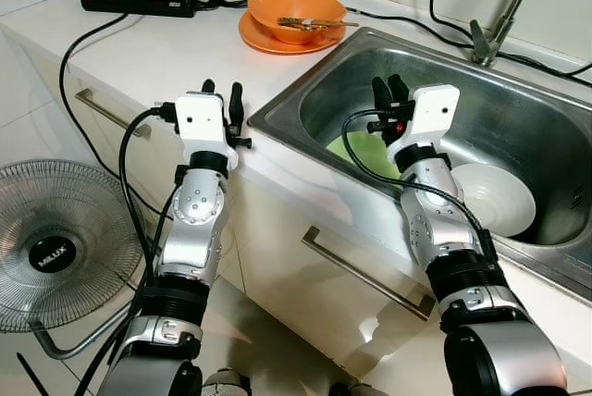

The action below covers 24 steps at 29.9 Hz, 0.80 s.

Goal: Kitchen organization

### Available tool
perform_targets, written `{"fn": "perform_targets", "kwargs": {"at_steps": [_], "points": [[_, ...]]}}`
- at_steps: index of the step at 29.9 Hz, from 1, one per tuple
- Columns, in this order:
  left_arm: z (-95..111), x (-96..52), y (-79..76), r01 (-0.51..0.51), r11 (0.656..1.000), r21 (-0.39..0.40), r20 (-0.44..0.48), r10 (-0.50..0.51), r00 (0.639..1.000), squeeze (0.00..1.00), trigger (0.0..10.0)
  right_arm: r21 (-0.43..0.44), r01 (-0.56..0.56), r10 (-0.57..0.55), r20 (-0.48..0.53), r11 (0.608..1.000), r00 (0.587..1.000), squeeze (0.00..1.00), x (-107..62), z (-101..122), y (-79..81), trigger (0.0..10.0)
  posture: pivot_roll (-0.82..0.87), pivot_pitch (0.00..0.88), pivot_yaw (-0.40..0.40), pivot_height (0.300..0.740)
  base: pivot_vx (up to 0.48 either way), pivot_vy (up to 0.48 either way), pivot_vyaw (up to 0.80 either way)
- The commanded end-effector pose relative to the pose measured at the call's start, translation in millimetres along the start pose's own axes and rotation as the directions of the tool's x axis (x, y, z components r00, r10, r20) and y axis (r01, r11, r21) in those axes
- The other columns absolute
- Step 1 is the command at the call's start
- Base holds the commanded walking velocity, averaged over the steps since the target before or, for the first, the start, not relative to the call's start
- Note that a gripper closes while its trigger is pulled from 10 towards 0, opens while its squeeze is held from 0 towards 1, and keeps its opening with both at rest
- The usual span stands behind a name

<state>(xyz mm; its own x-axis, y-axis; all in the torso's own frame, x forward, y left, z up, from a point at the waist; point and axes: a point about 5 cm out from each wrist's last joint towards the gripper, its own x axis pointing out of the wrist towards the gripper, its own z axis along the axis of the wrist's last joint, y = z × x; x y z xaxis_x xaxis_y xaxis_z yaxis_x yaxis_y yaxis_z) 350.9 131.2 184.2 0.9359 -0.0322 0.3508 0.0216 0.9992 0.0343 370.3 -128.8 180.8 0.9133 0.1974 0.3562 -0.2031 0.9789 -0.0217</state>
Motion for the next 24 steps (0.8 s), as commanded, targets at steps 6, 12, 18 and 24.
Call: {"fn": "perform_targets", "kwargs": {"at_steps": [6, 12, 18, 24], "points": [[-0.6, 0.4, -2.1, 0.008, 1.000, 0.000, -0.001, -0.008, 1.000, 0.00, 10.0, -0.008, -0.010, 0.010, 0.001, 1.000, 1.000, 0.00, 1.6, 1.8, 1.2, 10.0, 0.09, 0.043, -0.030, 0.740, 0.000, 0.000, 0.00], [-0.6, 0.4, -2.1, 0.008, 1.000, 0.000, -0.001, -0.008, 1.000, 0.00, 10.0, -0.008, -0.010, 0.010, 0.001, 1.000, 1.000, 0.00, 1.6, 1.8, 1.2, 10.0, 0.09, 0.043, -0.030, 0.740, 0.000, 0.000, 0.00], [-3.0, -3.7, -2.2, 0.011, 1.000, -0.029, 0.006, -0.011, 1.000, 0.00, 10.0, 0.004, -0.011, 0.011, 0.029, 1.000, 1.000, 0.00, -5.5, 2.2, 2.1, 10.0, 0.07, 0.057, -0.016, 0.740, 0.000, 0.000, 0.00], [-2.5, -2.1, -3.5, 0.023, 1.000, -0.020, 0.008, -0.023, 1.000, 0.00, 10.0, 0.006, -0.008, 0.008, 0.032, 1.000, 0.999, 0.00, -5.4, 3.0, 2.0, 10.0, 0.07, 0.055, -0.009, 0.740, 0.000, 0.000, 0.00]]}}
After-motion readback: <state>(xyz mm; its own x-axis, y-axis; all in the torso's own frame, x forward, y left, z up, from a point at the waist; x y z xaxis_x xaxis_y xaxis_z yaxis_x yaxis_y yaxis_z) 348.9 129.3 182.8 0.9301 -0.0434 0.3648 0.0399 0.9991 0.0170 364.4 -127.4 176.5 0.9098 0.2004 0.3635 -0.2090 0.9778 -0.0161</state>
